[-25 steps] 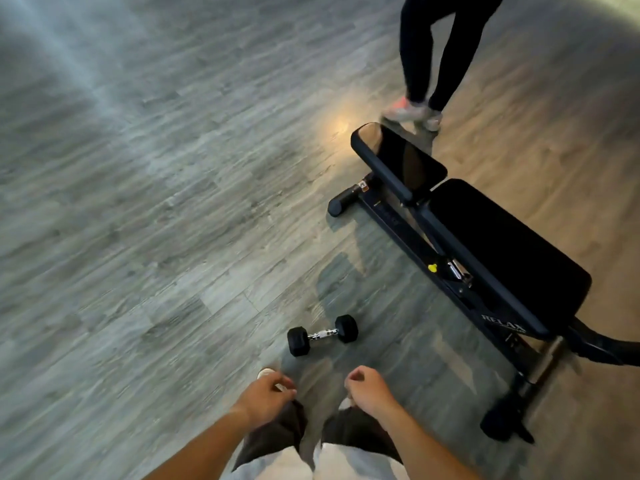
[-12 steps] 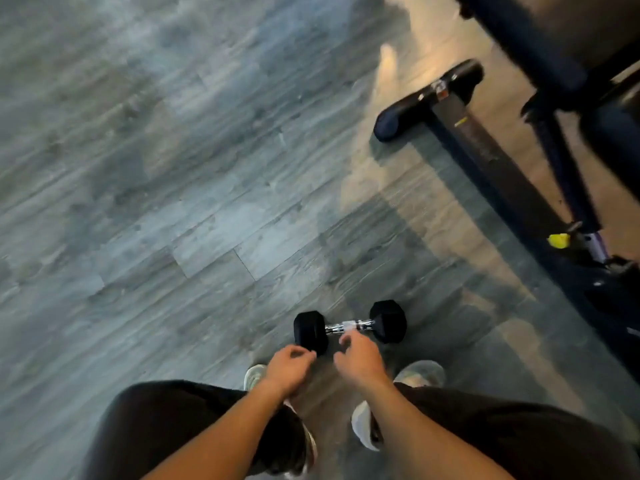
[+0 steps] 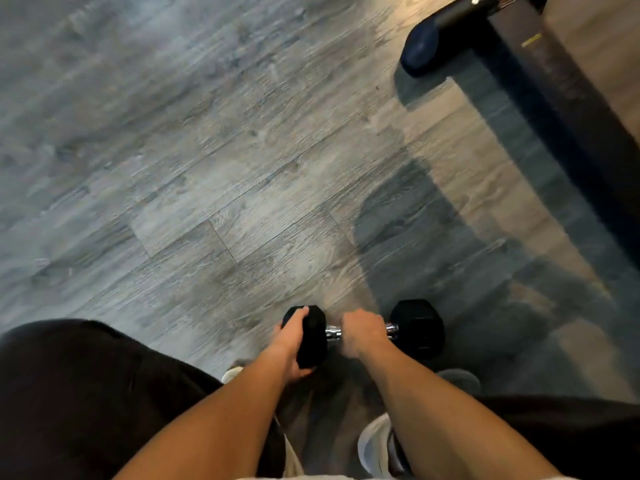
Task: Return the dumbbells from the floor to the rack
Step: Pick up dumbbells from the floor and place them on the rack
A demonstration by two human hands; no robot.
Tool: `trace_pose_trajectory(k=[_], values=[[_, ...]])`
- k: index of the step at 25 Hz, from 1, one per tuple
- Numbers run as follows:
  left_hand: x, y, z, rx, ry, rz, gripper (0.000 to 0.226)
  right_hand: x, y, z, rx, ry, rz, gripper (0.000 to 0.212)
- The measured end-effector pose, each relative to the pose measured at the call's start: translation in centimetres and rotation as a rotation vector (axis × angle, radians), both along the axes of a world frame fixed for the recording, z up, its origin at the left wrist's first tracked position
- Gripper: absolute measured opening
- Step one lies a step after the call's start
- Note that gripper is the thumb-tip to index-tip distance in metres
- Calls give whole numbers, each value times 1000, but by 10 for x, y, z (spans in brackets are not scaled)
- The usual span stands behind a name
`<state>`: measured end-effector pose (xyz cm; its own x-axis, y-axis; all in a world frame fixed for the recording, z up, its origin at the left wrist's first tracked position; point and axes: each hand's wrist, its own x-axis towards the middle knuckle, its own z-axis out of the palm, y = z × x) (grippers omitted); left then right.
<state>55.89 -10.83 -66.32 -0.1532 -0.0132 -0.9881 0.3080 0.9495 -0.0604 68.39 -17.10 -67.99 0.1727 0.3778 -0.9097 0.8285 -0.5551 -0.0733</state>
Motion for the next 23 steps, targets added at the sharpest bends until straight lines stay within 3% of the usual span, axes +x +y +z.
trace_pose_trajectory(k=[5, 12, 16, 20, 23], values=[[24, 28, 125, 108, -32, -143, 51, 13, 5, 144, -62, 47, -228, 38], [101, 66, 408, 201, -72, -487, 45, 54, 0, 412, 83, 53, -580, 28], [163, 52, 558, 164, -105, -856, 48, 84, -36, 542, 138, 0, -805, 26], [212, 17, 629, 106, -225, -1204, 56, 92, -87, 613, 118, -112, -1063, 37], [229, -30, 651, 55, -354, -1452, 54, 66, -134, 640, 97, -170, -1343, 46]])
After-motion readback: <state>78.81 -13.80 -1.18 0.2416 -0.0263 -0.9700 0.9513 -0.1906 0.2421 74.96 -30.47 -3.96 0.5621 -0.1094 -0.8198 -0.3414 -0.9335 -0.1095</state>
